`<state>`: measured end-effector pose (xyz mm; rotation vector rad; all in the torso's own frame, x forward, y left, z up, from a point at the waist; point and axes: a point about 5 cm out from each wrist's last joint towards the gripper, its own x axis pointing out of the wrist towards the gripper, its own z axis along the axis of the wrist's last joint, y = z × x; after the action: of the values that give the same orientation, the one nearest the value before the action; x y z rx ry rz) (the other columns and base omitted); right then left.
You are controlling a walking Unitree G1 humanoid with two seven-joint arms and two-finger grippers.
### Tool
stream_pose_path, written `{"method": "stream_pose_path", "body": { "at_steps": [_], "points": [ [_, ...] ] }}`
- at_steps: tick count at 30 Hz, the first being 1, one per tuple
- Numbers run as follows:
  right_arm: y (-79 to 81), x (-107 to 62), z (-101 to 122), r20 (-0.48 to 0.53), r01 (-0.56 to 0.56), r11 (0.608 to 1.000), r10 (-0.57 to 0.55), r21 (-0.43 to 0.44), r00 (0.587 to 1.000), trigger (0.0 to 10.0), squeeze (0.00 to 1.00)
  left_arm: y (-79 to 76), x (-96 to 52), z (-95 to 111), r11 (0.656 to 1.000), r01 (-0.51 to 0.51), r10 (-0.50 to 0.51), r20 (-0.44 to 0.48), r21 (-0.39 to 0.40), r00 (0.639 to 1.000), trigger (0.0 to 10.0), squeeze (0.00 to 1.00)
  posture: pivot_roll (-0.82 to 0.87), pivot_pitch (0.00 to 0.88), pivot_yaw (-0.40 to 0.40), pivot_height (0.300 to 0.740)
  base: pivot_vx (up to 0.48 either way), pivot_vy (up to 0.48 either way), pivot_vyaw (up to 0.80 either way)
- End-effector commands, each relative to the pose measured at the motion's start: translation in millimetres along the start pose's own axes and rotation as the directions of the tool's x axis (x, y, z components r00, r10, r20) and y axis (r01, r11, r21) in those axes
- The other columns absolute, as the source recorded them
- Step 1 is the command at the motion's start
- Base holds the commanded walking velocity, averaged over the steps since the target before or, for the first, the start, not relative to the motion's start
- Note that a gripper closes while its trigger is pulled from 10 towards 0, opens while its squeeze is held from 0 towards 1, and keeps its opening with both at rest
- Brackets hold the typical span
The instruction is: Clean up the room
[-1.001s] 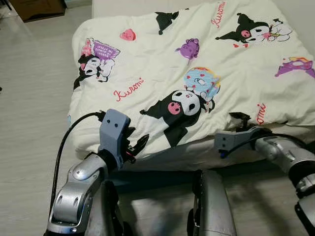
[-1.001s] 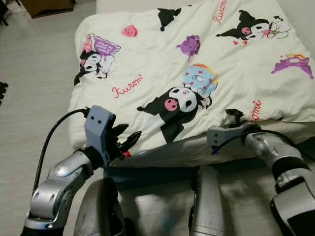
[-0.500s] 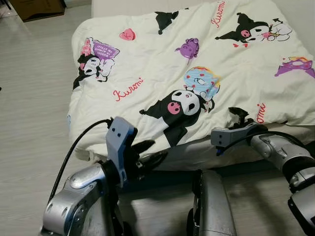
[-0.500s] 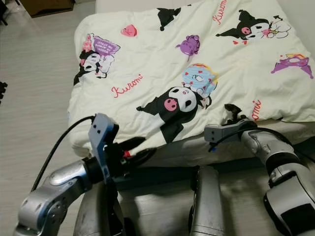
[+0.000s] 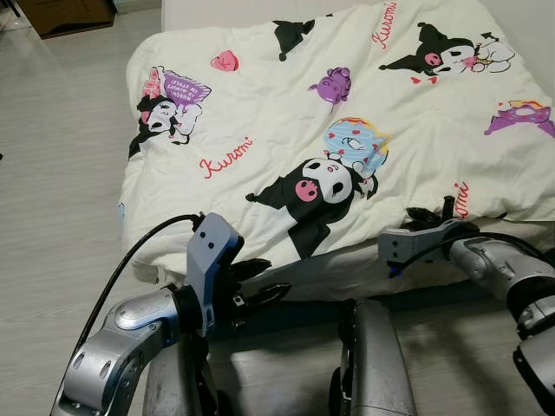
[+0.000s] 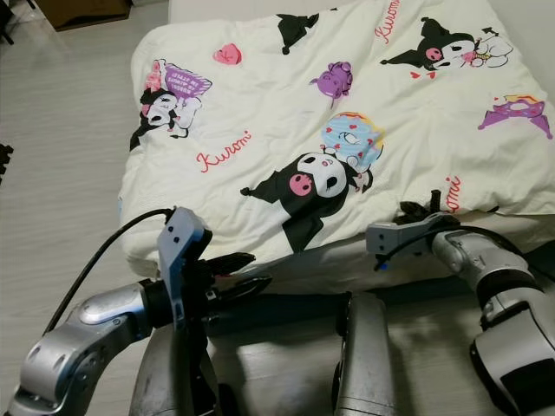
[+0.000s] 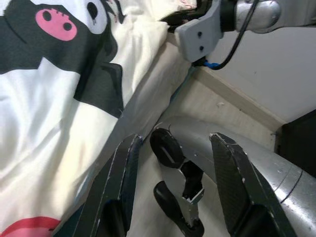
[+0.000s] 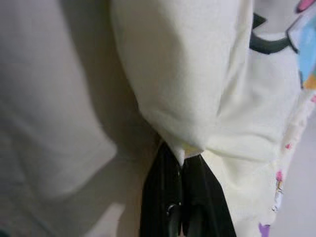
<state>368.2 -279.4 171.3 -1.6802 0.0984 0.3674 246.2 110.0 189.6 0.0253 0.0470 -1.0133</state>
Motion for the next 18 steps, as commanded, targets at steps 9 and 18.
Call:
{"method": "stream_pose_path", "body": {
  "at_steps": [9, 18],
  "points": [
    [11.0, -20.6, -26.3, -0.021, -0.210, 0.978, 0.210, 0.013, 0.977, 0.0, 0.00, 2.2, -6.6, -1.5, 1.000, -0.005, 0.006, -0.024, 0.019, 1.000, 10.0, 0.00, 0.04, 0.407, 0.056, 0.506, 0.000, 0.000, 0.00],
    [25.9, -44.1, -46.2, -0.014, -0.442, 0.894, 0.444, 0.079, 0.896, 0.0, 0.00, -0.5, -7.4, 0.0, 0.999, 0.016, -0.015, -0.028, 0.027, 0.999, 10.0, 0.00, 0.04, 0.402, 0.059, 0.506, 0.000, 0.000, 0.00]
  ]
}}
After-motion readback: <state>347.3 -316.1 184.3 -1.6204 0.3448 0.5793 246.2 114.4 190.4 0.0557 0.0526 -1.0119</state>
